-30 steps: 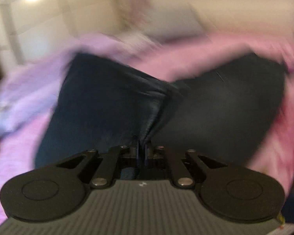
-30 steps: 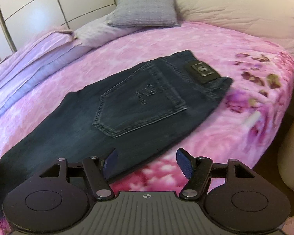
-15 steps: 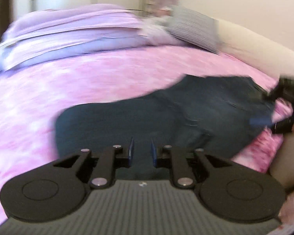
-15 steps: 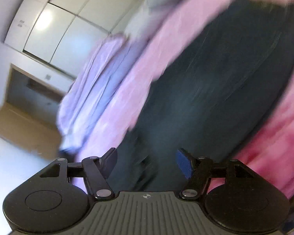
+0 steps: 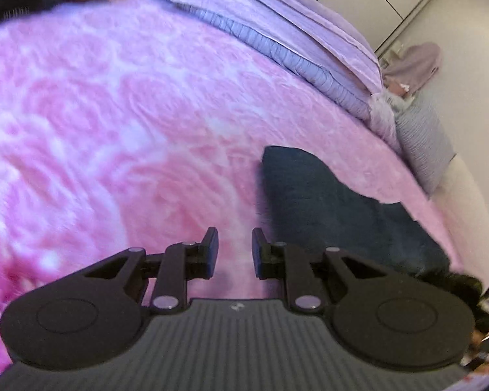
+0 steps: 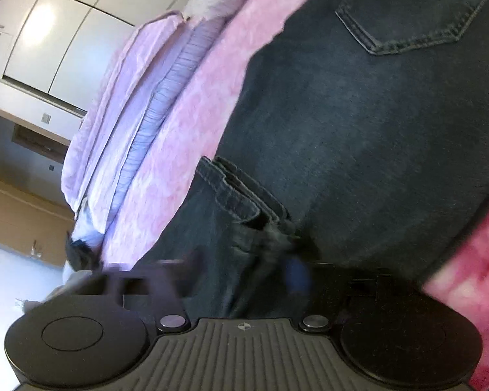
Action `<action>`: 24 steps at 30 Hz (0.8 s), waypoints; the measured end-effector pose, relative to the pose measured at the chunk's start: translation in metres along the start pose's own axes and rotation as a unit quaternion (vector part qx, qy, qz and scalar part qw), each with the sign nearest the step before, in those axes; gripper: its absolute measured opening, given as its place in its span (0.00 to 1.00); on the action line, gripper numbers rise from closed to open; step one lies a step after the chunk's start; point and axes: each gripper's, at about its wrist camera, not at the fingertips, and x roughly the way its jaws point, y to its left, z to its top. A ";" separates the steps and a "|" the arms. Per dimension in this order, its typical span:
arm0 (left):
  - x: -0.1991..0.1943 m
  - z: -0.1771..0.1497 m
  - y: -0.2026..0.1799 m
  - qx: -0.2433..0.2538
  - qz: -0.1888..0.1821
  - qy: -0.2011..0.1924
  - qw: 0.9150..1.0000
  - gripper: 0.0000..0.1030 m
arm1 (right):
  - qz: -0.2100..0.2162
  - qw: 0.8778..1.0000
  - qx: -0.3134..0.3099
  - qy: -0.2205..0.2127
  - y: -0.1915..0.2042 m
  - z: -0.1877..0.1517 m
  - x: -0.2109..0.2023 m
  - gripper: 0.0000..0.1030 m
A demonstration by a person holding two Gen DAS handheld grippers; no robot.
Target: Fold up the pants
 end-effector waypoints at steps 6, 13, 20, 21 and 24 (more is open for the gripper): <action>0.012 0.000 -0.024 0.035 -0.047 0.011 0.998 0.16 | 0.026 0.969 -0.176 -0.171 0.030 -0.003 -0.062 0.02; 0.041 -0.011 -0.047 0.068 -0.050 0.049 0.995 0.16 | -0.040 0.993 -0.045 -0.099 -0.046 -0.002 -0.048 0.02; 0.047 -0.013 -0.054 0.093 -0.046 0.055 0.993 0.16 | -0.064 0.984 -0.097 -0.134 -0.030 -0.005 -0.053 0.02; 0.048 -0.014 -0.054 0.096 -0.049 0.058 0.993 0.16 | -0.075 0.987 -0.070 -0.126 -0.041 -0.006 -0.050 0.02; 0.047 -0.016 -0.058 0.110 -0.045 0.058 0.991 0.16 | -0.069 0.989 -0.076 -0.105 -0.041 0.001 -0.046 0.02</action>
